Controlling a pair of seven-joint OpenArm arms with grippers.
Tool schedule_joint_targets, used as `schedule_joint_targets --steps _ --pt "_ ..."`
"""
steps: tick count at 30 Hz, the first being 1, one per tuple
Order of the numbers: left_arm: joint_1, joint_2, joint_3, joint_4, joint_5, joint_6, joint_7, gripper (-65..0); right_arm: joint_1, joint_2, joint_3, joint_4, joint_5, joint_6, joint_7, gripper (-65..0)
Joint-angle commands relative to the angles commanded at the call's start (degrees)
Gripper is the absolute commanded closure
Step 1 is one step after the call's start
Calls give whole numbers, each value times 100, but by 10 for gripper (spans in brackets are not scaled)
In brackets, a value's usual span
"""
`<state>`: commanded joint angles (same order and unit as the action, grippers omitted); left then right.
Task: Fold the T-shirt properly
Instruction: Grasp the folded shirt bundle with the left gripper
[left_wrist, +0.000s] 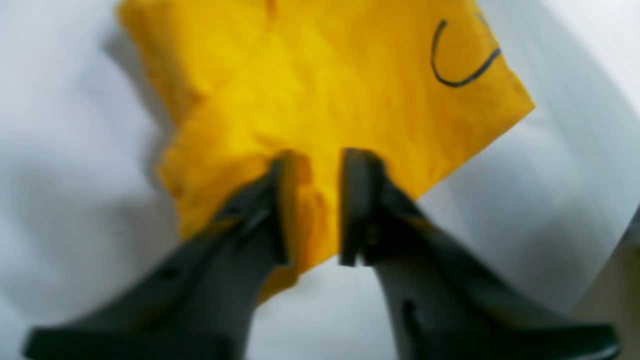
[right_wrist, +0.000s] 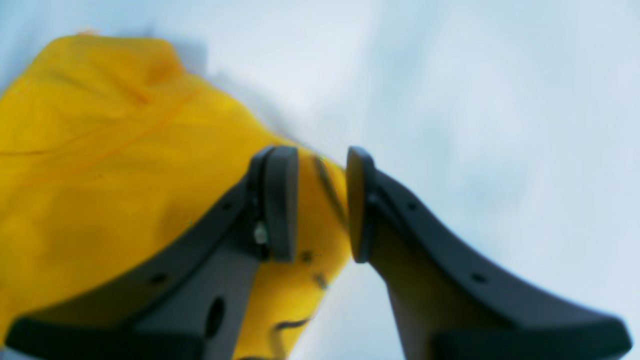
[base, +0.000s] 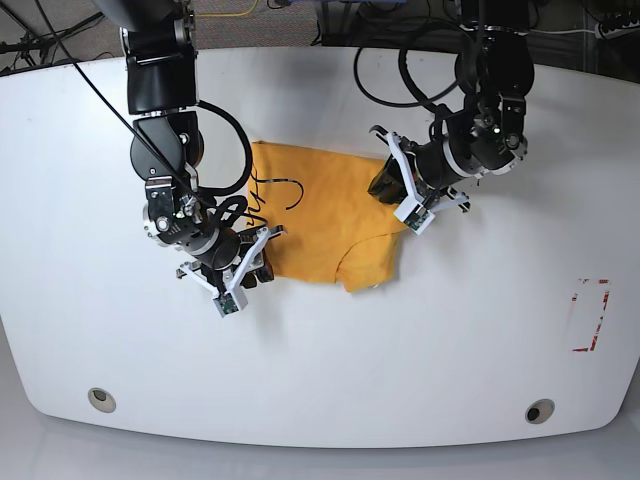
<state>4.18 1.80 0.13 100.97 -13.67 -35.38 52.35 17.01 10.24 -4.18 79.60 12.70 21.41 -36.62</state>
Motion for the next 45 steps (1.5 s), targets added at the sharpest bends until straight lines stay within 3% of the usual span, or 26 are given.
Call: schedule_joint_targets --steps 3,17,26,32,39,45 --pt "35 44 9 -53 105 -9 0 -28 -9 0 18 -79 -70 123 18 -154" --pt "-185 0 220 -703 132 0 0 -29 -563 26 35 -554 -343 167 756 -152" --pt "-431 -431 580 -782 123 -26 0 -31 -1204 35 44 -475 -343 158 1073 -152" --pt "-712 -695 844 -862 132 -26 0 -31 -1864 9 211 149 -343 141 1081 -151" --pt "-1336 -976 1292 -1609 132 -26 0 -31 -2558 -26 211 826 -343 97 1064 -151" --pt "-1829 -1064 1486 -2004 123 -35 -9 -31 -2971 -308 211 1125 -352 97 1055 -151"
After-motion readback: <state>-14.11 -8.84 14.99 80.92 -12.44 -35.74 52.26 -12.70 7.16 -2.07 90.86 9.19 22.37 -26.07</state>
